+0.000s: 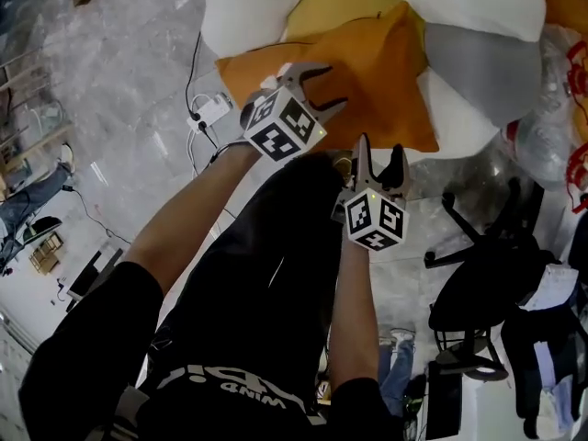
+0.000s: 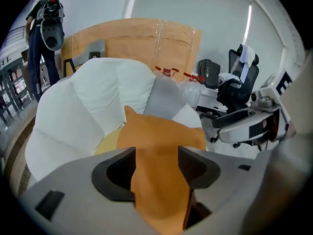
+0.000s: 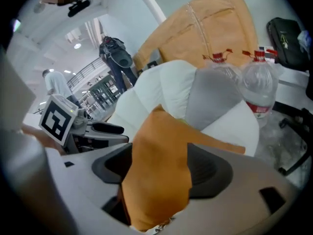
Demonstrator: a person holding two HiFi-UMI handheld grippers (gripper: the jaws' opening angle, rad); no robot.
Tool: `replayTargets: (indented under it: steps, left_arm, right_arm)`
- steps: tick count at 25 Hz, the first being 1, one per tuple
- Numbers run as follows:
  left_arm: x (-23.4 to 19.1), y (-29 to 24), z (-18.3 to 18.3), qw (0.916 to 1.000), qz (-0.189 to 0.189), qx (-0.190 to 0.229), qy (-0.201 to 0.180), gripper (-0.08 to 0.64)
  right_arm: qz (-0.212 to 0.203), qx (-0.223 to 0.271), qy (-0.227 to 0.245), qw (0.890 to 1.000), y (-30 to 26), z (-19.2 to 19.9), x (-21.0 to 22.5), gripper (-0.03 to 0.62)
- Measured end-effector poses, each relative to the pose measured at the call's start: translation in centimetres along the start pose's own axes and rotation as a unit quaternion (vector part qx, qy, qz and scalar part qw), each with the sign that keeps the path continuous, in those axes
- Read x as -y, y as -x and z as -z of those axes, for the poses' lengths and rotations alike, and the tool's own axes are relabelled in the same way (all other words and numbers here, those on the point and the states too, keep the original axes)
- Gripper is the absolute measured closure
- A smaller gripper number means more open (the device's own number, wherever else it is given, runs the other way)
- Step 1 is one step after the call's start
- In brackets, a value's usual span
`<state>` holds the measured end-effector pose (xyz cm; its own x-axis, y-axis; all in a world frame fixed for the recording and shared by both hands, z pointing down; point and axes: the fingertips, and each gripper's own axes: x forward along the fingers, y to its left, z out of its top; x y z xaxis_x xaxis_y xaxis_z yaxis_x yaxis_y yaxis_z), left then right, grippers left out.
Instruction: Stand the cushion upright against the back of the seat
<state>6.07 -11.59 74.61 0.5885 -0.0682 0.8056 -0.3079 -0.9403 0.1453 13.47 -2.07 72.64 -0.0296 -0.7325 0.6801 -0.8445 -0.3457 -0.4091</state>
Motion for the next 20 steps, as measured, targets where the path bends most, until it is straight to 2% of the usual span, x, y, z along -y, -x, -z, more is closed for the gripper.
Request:
replayTargets:
  steps: [1, 4, 7, 13, 20]
  left_arm:
    - [-0.7, -0.8, 0.9, 0.9999, -0.01, -0.011, -0.004, 0.284]
    - [-2.2, -2.8, 3.5, 0.9986, -0.029, -0.044, -0.001, 0.255]
    - [-3.2, -3.9, 4.8, 0.9978, -0.034, -0.057, 0.003, 0.228]
    - [-3.5, -5.2, 5.0, 0.9982, -0.025, -0.055, -0.001, 0.227]
    - [-3.5, -6.7, 5.5, 0.9981, -0.002, -0.06, 0.016, 0.247]
  right_arm:
    - [0.01, -0.015, -0.02, 1.0, -0.9, 1.3, 0.8, 0.258]
    - [0.042, -0.057, -0.092, 0.993, -3.0, 5.0, 3.1, 0.258]
    - [0.071, -0.089, -0.132, 0.985, -4.4, 7.9, 4.5, 0.258]
    - [0.1, -0.116, -0.134, 0.979, -6.0, 10.1, 5.5, 0.258]
    - [0.099, -0.132, -0.136, 0.977, -7.5, 10.7, 6.0, 0.259]
